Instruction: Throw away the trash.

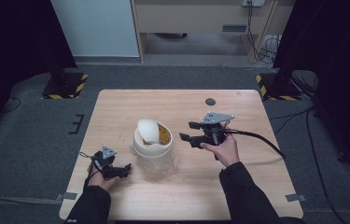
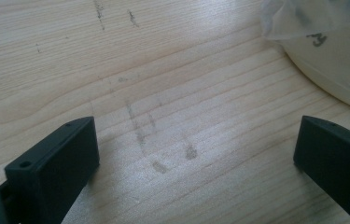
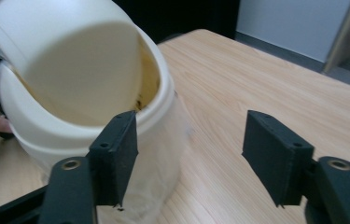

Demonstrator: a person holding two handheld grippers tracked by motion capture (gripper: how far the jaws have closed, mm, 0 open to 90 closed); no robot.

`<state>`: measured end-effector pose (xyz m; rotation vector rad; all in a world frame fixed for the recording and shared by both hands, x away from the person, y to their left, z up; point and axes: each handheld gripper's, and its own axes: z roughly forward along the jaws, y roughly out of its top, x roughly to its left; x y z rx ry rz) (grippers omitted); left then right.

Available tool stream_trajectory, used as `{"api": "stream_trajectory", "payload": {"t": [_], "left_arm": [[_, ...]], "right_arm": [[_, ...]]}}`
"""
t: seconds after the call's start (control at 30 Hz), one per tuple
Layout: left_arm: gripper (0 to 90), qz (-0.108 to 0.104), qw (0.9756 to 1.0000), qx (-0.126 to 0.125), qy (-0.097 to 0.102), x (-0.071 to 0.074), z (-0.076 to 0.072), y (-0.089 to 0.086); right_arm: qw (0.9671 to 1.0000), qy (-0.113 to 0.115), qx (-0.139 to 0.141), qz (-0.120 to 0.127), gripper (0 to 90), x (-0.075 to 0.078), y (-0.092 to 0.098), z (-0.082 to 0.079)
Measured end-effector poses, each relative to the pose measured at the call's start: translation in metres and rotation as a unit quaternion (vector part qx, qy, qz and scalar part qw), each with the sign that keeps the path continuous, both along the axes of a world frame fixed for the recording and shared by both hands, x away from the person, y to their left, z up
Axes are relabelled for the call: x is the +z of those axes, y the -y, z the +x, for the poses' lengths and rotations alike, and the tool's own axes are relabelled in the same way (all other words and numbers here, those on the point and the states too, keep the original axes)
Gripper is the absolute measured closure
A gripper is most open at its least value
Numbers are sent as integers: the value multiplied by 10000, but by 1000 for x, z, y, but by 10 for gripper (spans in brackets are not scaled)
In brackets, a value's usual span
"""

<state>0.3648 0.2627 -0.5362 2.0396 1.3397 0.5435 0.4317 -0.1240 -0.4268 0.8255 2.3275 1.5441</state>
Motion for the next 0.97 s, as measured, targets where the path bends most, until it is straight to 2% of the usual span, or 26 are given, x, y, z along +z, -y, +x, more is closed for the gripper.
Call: {"api": "stream_trajectory", "payload": {"t": [0.03, 0.13, 0.17, 0.23, 0.3, 0.33, 0.37, 0.43, 0.47, 0.5, 0.53, 0.6, 0.67, 0.8, 0.83, 0.87, 0.93, 0.97], "left_arm": [[0, 0, 10000, 1, 1, 0, 0, 0], [0, 0, 10000, 1, 0, 0, 0, 0], [0, 0, 10000, 1, 0, 0, 0, 0], [0, -1, 10000, 1, 0, 0, 0, 0], [0, 0, 10000, 1, 1, 0, 0, 0], [0, 2, 10000, 1, 0, 0, 0, 0], [0, 2, 10000, 1, 0, 0, 0, 0], [0, 1, 10000, 1, 0, 0, 0, 0], [0, 2, 10000, 1, 0, 0, 0, 0], [0, 2, 10000, 1, 0, 0, 0, 0], [0, 1, 10000, 1, 1, 0, 0, 0], [0, 2, 10000, 1, 0, 0, 0, 0], [0, 2, 10000, 1, 0, 0, 0, 0], [0, 2, 10000, 2, -1, 0, 0, 0], [0, 2, 10000, 2, -1, 0, 0, 0], [0, 2, 10000, 2, 0, 0, 0, 0], [0, 2, 10000, 1, 0, 0, 0, 0], [0, 2, 10000, 1, 0, 0, 0, 0]], "right_arm": [[9999, -43, -119, -90, 313, -7, 8, -2], [9991, -144, -227, -319, 284, -18, 19, -6], [9991, -144, -227, -319, 284, -18, 19, -6], [9970, -305, -403, -584, 253, -30, 32, -11], [9961, -340, -481, -661, 245, -34, 36, -13], [9943, -413, -553, -812, 238, -41, 47, -16], [9943, -413, -553, -812, 238, -41, 47, -16], [9928, -502, -642, -878, 225, -49, 58, -19], [9910, -588, -722, -961, 220, -56, 69, -22], [9910, -588, -722, -961, 220, -56, 69, -22], [9888, -699, -853, -1005, 213, -61, 79, -25], [9879, -730, -894, -1037, 207, -63, 85, -26], [9855, -811, -1080, -1024, 193, -69, 99, -29], [9795, -939, -1317, -1201, 183, -78, 115, -32], [9795, -939, -1317, -1201, 183, -78, 115, -32], [9755, -969, -1400, -1396, 167, -82, 121, -32], [9723, -962, -1485, -1529, 156, -86, 126, -32], [9723, -962, -1485, -1529, 156, -86, 126, -32]]}}
